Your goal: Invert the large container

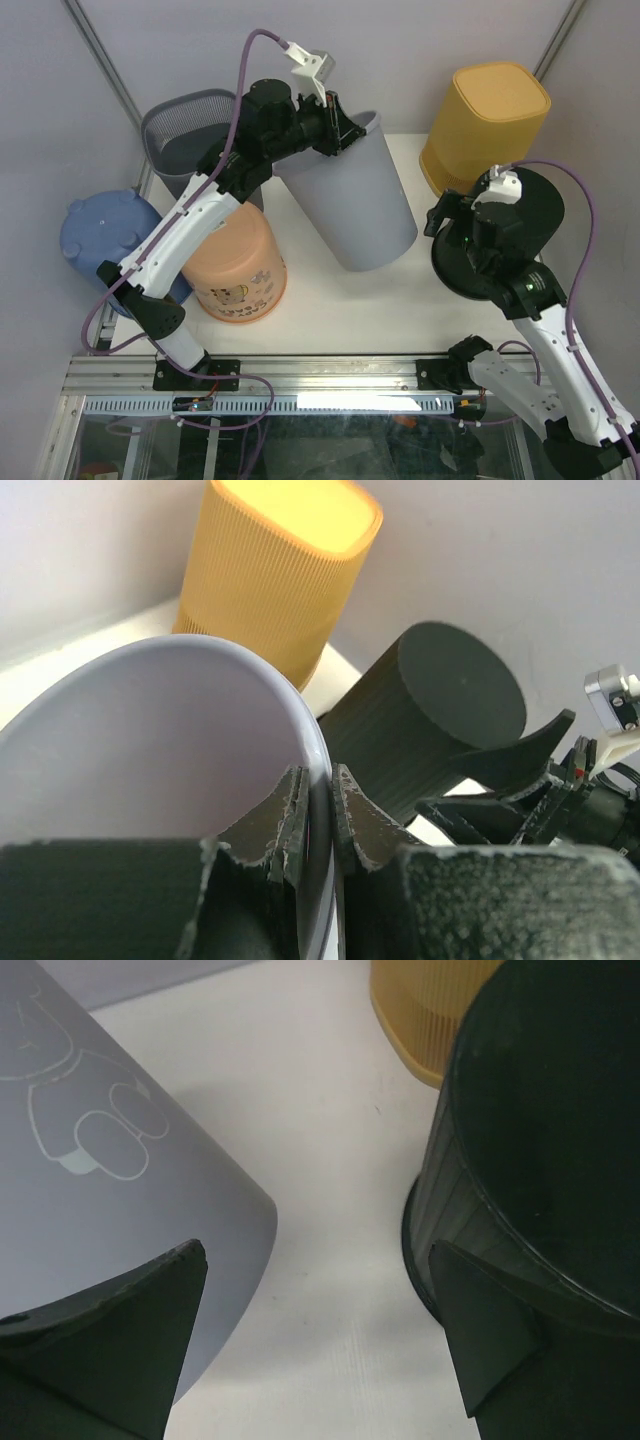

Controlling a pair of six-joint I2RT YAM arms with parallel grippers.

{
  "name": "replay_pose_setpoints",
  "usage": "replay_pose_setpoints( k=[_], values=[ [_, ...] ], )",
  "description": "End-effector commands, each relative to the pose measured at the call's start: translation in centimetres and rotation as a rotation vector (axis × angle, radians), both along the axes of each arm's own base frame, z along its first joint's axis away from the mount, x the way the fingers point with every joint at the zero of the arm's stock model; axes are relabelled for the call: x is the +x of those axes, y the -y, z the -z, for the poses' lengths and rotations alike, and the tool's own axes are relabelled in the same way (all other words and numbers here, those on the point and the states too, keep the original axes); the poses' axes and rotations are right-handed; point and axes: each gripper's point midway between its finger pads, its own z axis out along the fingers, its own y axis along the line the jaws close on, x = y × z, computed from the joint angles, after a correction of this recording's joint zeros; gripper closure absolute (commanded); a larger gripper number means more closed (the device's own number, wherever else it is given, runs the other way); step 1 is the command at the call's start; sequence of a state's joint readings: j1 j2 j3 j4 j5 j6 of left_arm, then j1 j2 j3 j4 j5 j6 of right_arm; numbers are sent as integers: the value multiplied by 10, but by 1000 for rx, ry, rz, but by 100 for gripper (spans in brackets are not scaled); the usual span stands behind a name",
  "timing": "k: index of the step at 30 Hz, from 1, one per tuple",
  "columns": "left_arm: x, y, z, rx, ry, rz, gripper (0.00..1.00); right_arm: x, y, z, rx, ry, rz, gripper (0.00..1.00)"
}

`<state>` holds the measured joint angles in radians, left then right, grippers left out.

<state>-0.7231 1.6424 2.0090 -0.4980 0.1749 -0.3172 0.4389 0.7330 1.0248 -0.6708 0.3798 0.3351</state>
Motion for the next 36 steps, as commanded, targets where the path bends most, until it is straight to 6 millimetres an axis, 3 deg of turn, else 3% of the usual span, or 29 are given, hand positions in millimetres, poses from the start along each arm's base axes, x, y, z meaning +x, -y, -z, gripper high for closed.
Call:
replay_pose_setpoints(
  k=[1,10,14,17,21,23,26,28,31,36],
  values=[
    [-3,6,-27,-115,51,28,100,7,23,14,-47,-30,144,2],
    [22,19,21,-48,-42,-10,100,18,60,37,-125,-190,266,1],
    [35,19,46,-35,-135,-40,100,22,68,28,-151,-216,271,1],
    [33,21,49,-54,-169,-27,100,25,46,8,-81,-152,153,1],
    [21,33,42,-112,-211,58,100,21,-6,-16,108,-41,-92,1],
    [22,34,47,-139,-262,110,100,17,-18,-22,169,-25,-138,1],
    [56,9,90,-199,-443,116,100,14,-20,-22,189,-41,-141,1],
    [67,-1,109,-234,-506,122,100,13,-19,-20,181,-53,-138,1],
    [82,-4,131,-231,-527,74,100,9,-17,-17,170,-62,-140,1],
    [112,0,188,-184,-615,48,100,2,-16,-13,167,-76,-140,1]
  ],
)
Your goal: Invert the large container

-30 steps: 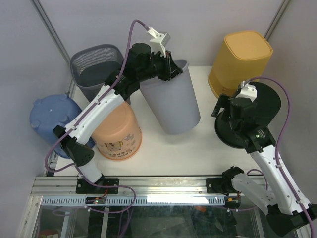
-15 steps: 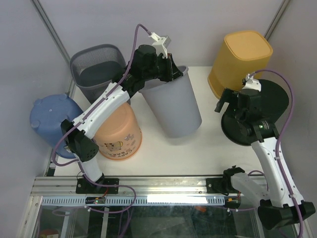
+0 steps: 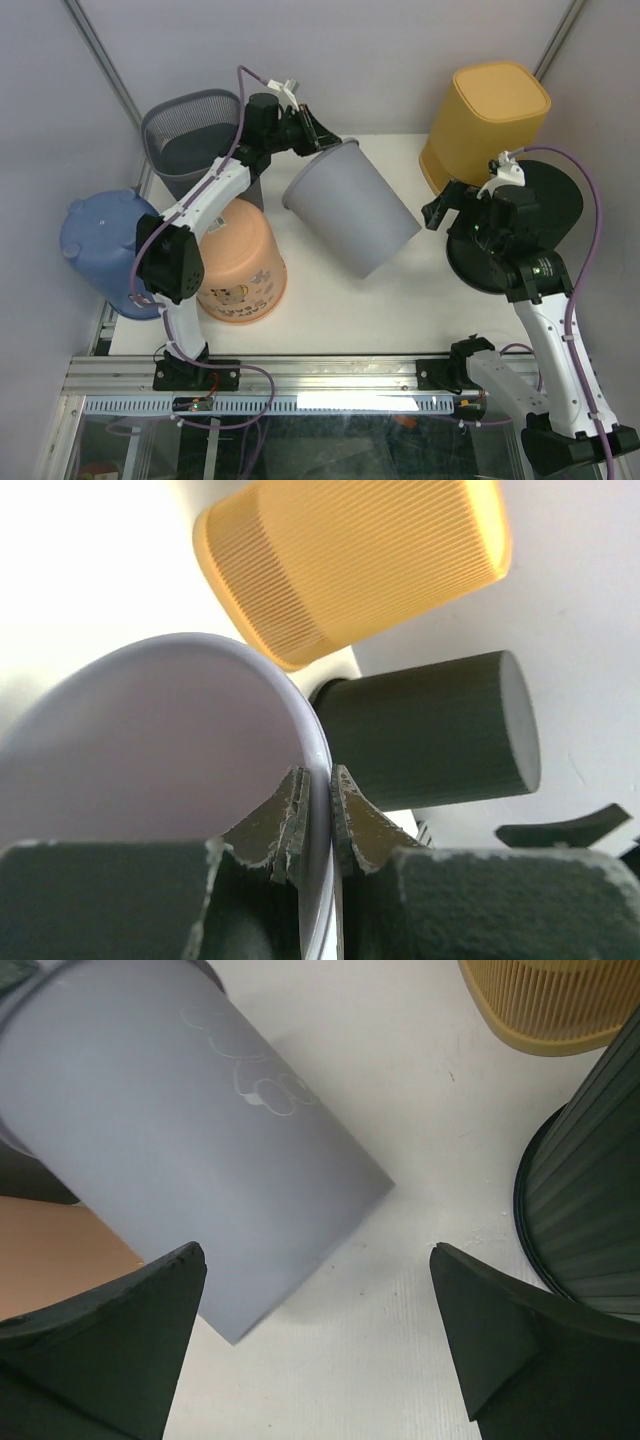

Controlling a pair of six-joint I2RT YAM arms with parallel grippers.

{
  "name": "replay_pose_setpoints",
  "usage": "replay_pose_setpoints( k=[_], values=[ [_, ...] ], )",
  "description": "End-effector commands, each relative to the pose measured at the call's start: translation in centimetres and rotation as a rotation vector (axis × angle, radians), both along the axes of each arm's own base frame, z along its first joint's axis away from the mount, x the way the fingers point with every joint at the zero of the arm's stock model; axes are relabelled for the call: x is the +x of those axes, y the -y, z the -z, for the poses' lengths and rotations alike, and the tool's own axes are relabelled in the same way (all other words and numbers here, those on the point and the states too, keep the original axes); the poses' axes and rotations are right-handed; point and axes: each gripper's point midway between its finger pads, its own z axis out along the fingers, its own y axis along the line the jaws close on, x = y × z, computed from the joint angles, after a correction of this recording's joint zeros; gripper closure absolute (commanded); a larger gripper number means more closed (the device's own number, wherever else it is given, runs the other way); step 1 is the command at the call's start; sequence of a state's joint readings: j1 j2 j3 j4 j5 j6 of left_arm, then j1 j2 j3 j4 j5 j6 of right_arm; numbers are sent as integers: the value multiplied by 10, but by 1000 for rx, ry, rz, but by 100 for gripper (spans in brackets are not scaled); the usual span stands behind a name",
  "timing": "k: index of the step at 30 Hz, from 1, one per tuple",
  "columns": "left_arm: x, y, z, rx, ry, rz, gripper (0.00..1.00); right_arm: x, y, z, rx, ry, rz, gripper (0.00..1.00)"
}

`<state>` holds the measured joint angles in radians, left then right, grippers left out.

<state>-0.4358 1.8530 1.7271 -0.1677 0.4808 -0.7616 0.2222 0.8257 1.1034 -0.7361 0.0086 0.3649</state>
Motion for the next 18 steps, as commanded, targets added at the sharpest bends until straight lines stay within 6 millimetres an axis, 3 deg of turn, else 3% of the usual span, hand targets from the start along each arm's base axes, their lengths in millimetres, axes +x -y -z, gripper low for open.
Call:
replay_pose_setpoints(
  k=[1,4,6,11,15,18],
  values=[
    [1,29,52,11,-107,102,100,-7,-4,-17,30,48,-25,1],
    [3,37,75,33,-143,119,100,-12,-5,-11,38,29,-34,1],
    [0,41,84,46,-149,128,93,-16,-6,-6,47,10,-34,1],
    [-12,47,84,111,-101,173,50,-27,-9,11,125,-59,-1,3],
    [-4,35,66,213,17,135,25,-33,-11,22,257,-129,100,8],
    [2,24,51,289,117,106,14,-40,-14,31,331,-164,134,9]
  ],
)
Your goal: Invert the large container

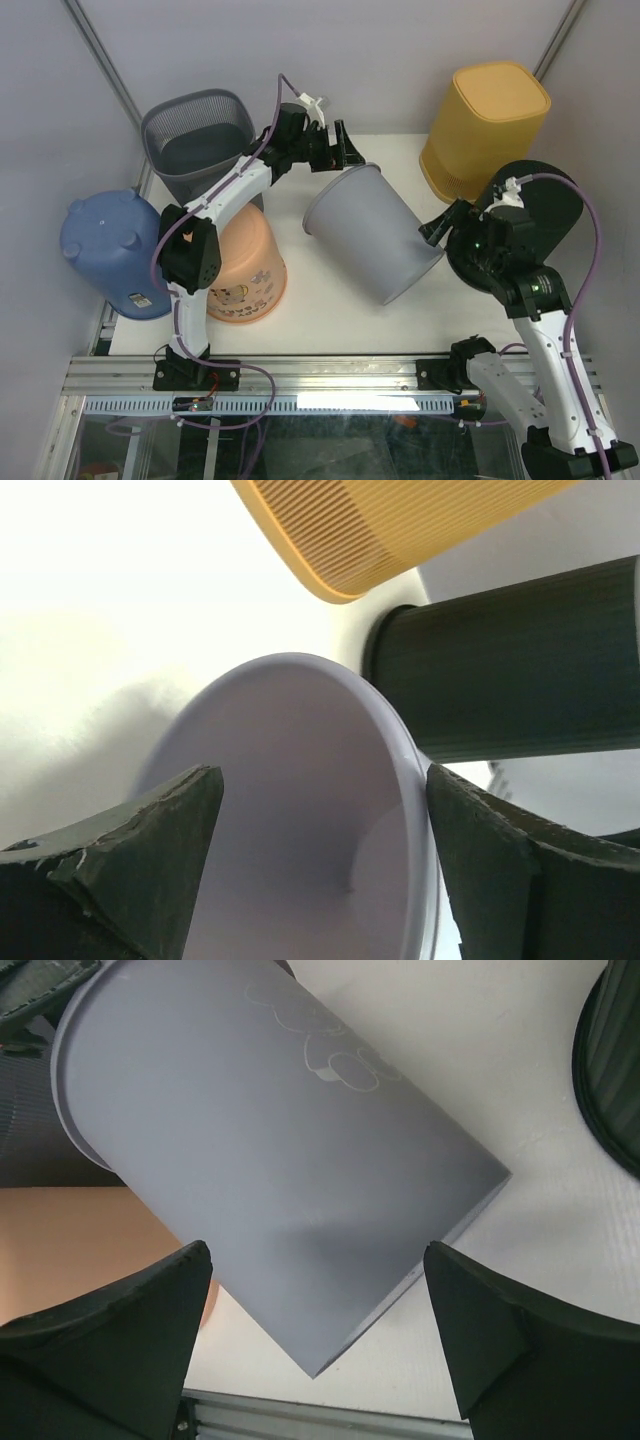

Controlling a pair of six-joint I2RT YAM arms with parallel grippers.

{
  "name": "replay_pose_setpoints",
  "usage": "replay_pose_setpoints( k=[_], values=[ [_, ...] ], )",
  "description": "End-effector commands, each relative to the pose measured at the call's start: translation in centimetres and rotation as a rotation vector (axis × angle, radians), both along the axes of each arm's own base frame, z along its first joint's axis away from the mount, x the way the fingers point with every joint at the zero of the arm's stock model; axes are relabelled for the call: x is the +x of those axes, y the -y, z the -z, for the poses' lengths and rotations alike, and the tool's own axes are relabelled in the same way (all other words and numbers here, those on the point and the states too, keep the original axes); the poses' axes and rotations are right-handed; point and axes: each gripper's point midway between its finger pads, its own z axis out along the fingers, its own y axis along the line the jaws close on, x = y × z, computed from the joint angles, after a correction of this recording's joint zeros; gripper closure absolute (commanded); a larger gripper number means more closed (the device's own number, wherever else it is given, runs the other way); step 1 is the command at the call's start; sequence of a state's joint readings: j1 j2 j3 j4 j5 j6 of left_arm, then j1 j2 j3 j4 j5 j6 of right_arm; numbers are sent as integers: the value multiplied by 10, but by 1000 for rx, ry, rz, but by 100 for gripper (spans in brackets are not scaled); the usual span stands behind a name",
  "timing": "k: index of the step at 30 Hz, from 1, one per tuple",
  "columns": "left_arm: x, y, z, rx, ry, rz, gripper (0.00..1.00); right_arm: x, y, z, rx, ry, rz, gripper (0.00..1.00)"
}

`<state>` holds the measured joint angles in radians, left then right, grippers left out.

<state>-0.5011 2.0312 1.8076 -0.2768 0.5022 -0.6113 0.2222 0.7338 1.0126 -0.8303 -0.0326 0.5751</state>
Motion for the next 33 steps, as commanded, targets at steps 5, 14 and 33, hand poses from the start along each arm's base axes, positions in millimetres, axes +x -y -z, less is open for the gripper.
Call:
replay_pose_setpoints(
  k=[5,14,33],
  values=[
    [-1,-31,-59,188,327,0,12,-21,2,26,279,-73,232,11],
    [-28,-68,-89,300,457,-25,14,-25,-33,54,498,-187,165,22],
    [-78,-70,-1,441,271,82,49,-18,-41,44,561,-108,124,97]
  ],
)
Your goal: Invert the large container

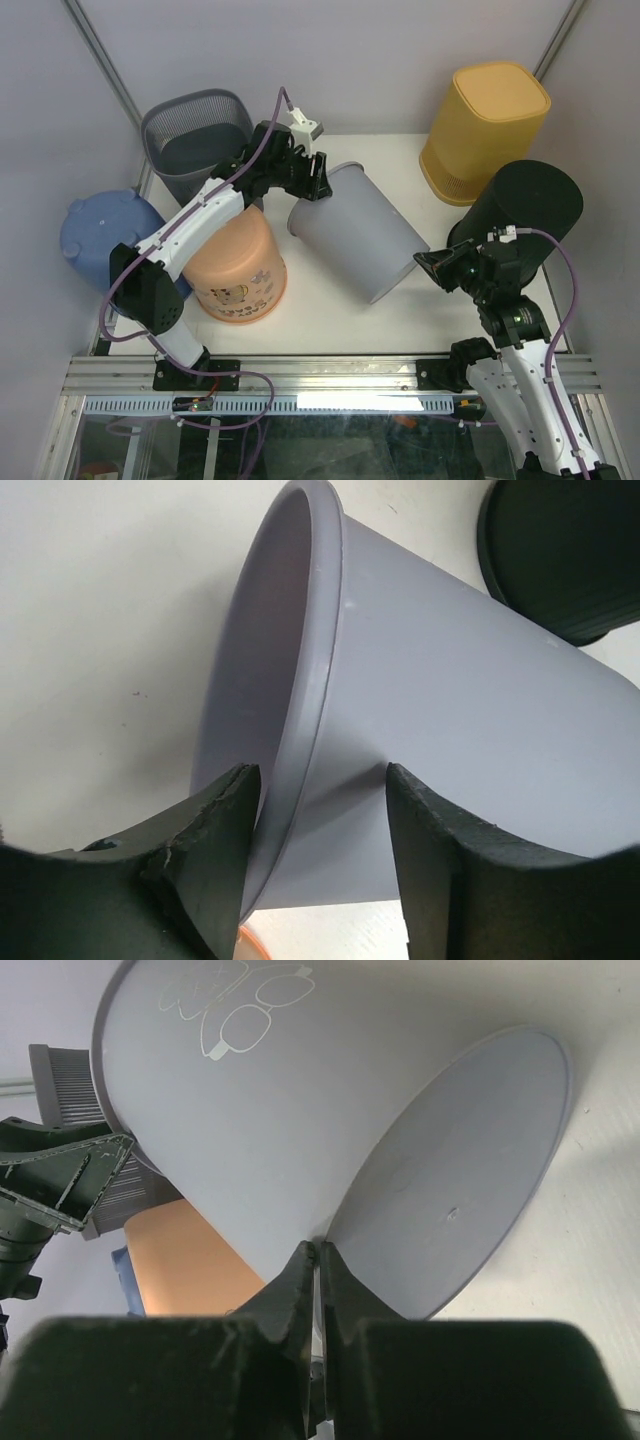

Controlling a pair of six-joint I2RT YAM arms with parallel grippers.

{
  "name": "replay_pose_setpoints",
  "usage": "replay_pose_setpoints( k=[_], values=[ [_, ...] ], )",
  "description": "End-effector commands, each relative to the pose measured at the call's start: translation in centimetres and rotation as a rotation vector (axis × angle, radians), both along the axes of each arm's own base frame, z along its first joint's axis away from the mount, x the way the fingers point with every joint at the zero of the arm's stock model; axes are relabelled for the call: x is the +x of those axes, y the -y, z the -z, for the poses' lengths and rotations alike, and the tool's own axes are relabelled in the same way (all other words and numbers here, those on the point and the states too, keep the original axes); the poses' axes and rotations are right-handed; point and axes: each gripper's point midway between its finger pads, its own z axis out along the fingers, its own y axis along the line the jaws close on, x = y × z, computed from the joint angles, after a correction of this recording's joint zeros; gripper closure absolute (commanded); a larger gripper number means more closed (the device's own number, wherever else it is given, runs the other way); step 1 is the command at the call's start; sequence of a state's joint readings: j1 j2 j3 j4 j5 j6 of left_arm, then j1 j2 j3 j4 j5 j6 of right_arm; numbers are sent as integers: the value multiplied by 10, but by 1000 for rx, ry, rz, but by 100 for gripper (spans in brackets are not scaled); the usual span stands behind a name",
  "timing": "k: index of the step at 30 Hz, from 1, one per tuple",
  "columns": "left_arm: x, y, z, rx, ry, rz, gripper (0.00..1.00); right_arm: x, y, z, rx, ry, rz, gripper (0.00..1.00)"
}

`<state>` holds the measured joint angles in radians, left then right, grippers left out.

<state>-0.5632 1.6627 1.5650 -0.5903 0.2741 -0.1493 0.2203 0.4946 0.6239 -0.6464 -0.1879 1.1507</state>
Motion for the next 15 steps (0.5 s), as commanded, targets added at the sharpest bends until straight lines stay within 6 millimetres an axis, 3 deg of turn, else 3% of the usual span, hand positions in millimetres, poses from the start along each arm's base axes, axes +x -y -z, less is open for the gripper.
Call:
replay_pose_setpoints(
  k=[1,5,15],
  values=[
    [6,3,5,29,21,12,52,4,-4,-18,8,66,-26,100],
    [2,10,7,20,12,34,57,5,0,-39,-2,119,-13,100],
    [-13,49,3,-83,-24,101,52,14,4,-140,-105,395,-52,100]
  ],
)
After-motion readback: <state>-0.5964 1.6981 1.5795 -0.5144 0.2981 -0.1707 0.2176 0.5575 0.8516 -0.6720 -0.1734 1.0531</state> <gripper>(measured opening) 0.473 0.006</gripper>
